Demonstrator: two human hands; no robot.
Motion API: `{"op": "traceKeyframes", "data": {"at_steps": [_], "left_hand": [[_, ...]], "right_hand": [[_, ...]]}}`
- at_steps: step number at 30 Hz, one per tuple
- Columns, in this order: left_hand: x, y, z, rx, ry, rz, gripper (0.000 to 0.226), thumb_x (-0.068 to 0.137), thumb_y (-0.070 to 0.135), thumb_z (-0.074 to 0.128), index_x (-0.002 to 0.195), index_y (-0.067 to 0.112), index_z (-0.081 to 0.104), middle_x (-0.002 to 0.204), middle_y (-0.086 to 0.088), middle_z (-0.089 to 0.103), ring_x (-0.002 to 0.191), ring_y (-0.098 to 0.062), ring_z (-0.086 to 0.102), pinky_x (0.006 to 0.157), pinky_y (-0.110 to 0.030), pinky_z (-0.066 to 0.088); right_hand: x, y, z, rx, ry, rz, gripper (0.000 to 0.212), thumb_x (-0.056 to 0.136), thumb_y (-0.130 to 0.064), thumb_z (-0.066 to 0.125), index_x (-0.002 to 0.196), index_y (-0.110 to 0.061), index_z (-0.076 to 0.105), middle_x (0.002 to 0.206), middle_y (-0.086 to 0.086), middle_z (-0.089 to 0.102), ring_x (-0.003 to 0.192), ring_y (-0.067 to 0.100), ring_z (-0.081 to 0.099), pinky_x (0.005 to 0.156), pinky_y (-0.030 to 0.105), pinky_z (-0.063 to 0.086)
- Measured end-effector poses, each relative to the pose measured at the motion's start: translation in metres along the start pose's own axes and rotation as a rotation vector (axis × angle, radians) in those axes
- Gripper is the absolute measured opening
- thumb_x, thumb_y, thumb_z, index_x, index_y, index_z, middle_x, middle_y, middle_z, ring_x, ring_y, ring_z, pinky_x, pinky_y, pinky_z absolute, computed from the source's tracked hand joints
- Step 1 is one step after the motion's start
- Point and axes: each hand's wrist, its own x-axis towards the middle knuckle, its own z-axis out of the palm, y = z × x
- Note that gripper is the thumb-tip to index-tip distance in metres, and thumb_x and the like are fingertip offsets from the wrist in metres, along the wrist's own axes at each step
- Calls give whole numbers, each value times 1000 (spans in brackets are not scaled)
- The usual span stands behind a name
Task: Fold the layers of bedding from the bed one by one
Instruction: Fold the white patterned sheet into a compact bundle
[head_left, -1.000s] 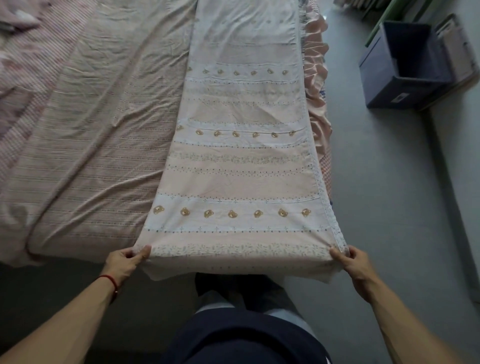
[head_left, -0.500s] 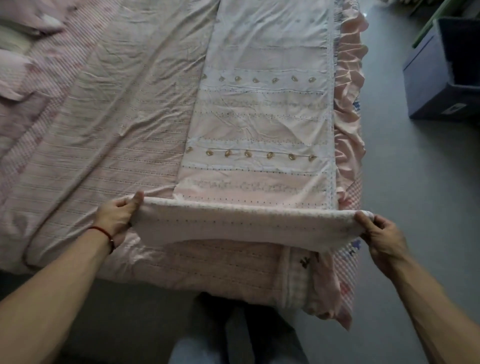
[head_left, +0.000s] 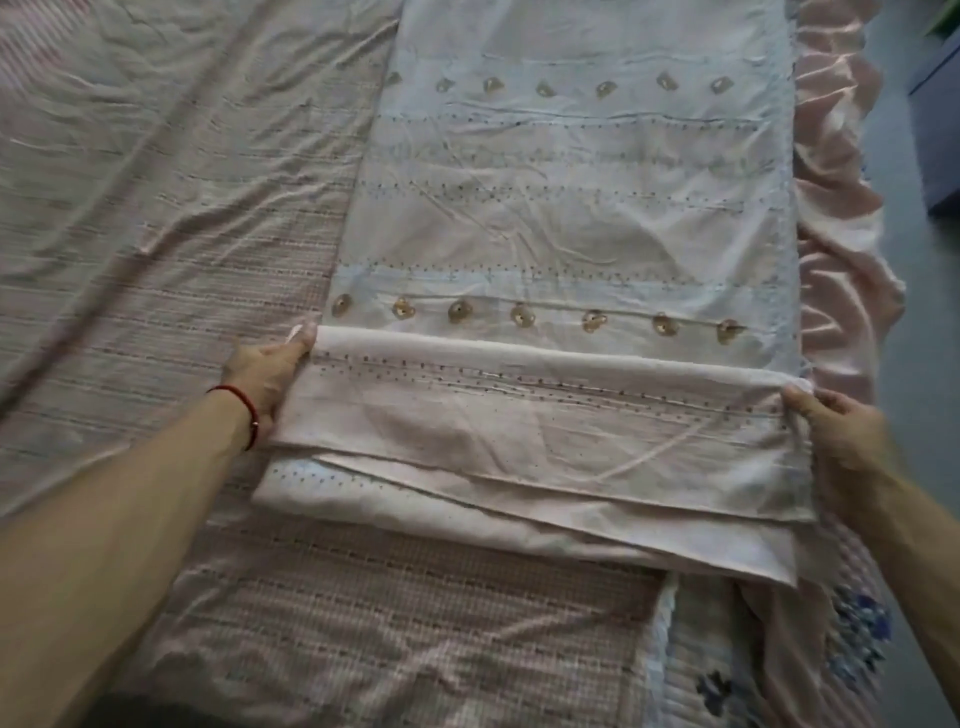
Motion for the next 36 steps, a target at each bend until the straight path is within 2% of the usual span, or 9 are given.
{"op": "traceKeyframes", "data": {"at_steps": [3, 5, 9, 14, 19, 23, 26, 30, 36], "left_hand": [[-28, -16, -8, 123, 61, 42, 62, 67, 71, 79, 76, 10, 74, 80, -5, 77, 76, -24, 75, 71, -38, 63], [-47, -26, -14, 260, 14, 155, 57, 86, 58, 68, 78, 1, 71, 64, -3, 68, 63, -21, 66, 49, -18, 50], [-53, -31, -23, 353, 58, 303, 58, 94, 53, 60, 68, 1, 57, 51, -9, 47, 37, -19, 48, 32, -16, 33], [-46, -54, -24, 453, -58, 255, 69, 85, 67, 65, 71, -1, 64, 59, -6, 53, 50, -12, 50, 52, -23, 39], [-30, -32, -18, 463, 31, 196, 71, 82, 79, 55, 66, 10, 56, 61, -9, 47, 58, -21, 47, 58, -36, 37], [-10, -11, -14, 280, 54, 67, 77, 57, 93, 63, 65, 17, 65, 73, -9, 63, 70, -25, 62, 76, -50, 55], [0, 8, 3, 45, 58, -13, 69, 61, 74, 81, 86, 10, 75, 93, -12, 75, 82, -30, 72, 82, -49, 59], [2, 20, 16, -86, 32, -43, 24, 91, 36, 73, 87, 12, 73, 92, -10, 72, 74, -24, 69, 51, -33, 59], [10, 21, 23, -164, 87, 24, 26, 94, 35, 69, 103, 11, 72, 88, -5, 69, 70, -17, 67, 58, -30, 61]], "right_hand": [[-28, 12, -10, -34, -49, -2, 31, 89, -37, 77, 108, -12, 72, 91, 2, 76, 67, 12, 70, 52, 22, 58], [-50, 18, -12, -168, -97, -63, 35, 84, -41, 79, 105, -14, 72, 88, -1, 78, 74, 16, 74, 58, 31, 62], [-64, 9, -16, -356, 44, -243, 26, 92, -34, 75, 111, -19, 66, 99, 2, 72, 86, 25, 68, 61, 36, 53], [-56, 17, -14, -401, 64, -195, 40, 89, -33, 78, 119, -14, 63, 110, 13, 72, 96, 33, 69, 77, 38, 51], [-56, 18, -14, -361, 81, -145, 59, 84, -47, 80, 125, -12, 58, 114, 13, 69, 100, 29, 67, 83, 42, 56], [-55, 13, -9, -502, 83, -183, 44, 86, -46, 76, 110, -10, 68, 106, 17, 72, 93, 34, 66, 75, 39, 48], [-47, -16, 2, -447, 84, -136, 49, 80, -61, 73, 87, -12, 65, 82, 9, 65, 72, 27, 58, 60, 36, 40], [-24, -32, 10, -315, 81, -106, 55, 83, -45, 81, 122, -11, 65, 109, 7, 68, 93, 23, 64, 80, 31, 46], [-5, -41, 11, -162, 150, -196, 40, 82, -33, 85, 116, -19, 68, 105, 3, 71, 82, 8, 66, 65, 17, 55]]}}
